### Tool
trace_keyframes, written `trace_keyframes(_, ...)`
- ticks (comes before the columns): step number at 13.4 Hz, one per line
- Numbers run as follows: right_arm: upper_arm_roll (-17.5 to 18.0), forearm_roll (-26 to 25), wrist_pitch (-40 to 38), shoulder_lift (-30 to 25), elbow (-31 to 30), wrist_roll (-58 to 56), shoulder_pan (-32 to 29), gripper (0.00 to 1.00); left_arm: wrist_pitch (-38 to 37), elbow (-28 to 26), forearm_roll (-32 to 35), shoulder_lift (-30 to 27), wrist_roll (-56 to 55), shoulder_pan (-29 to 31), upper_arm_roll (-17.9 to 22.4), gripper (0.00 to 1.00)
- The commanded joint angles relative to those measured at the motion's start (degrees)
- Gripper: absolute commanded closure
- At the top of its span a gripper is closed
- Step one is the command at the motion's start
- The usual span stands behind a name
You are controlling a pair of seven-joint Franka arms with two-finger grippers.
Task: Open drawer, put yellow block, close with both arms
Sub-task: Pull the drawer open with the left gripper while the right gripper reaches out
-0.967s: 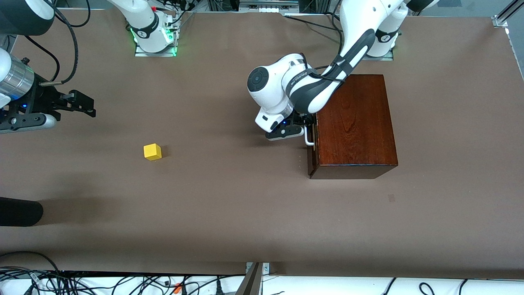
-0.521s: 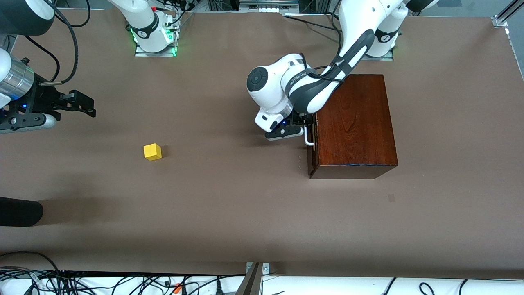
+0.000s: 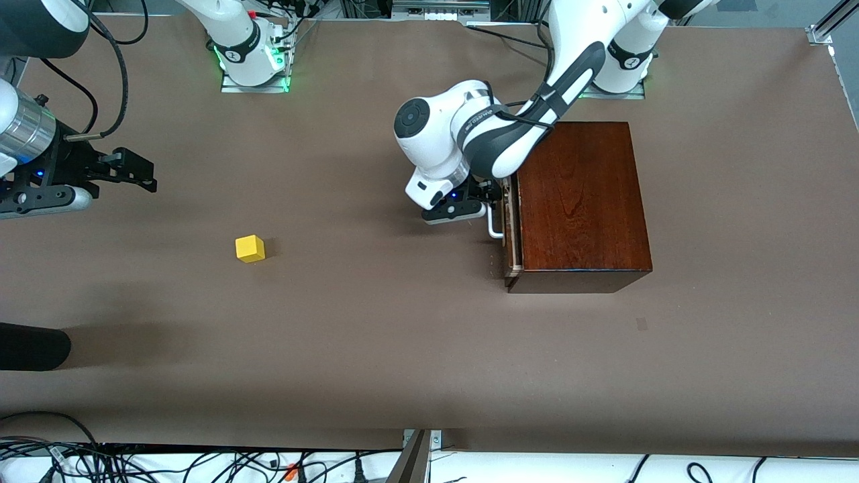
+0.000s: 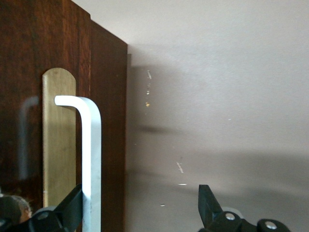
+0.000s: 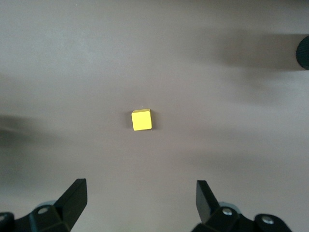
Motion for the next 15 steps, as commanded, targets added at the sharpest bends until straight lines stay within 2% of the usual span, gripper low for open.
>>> trace_keyframes(1,-0.02,0.38,0.19,-0.15,0.12,-0.15,-0.19,0.0,-0.08,5.2,0.38,3.48,-1.23,-2.02,0.0,0.0)
trace_keyframes(15,-0.02,0.38,0.19,-0.15,0.2,-0.23,-0.19,0.0,1.23,13.65,-2.69,7.79,-3.25,-5.8,0.0,0.0)
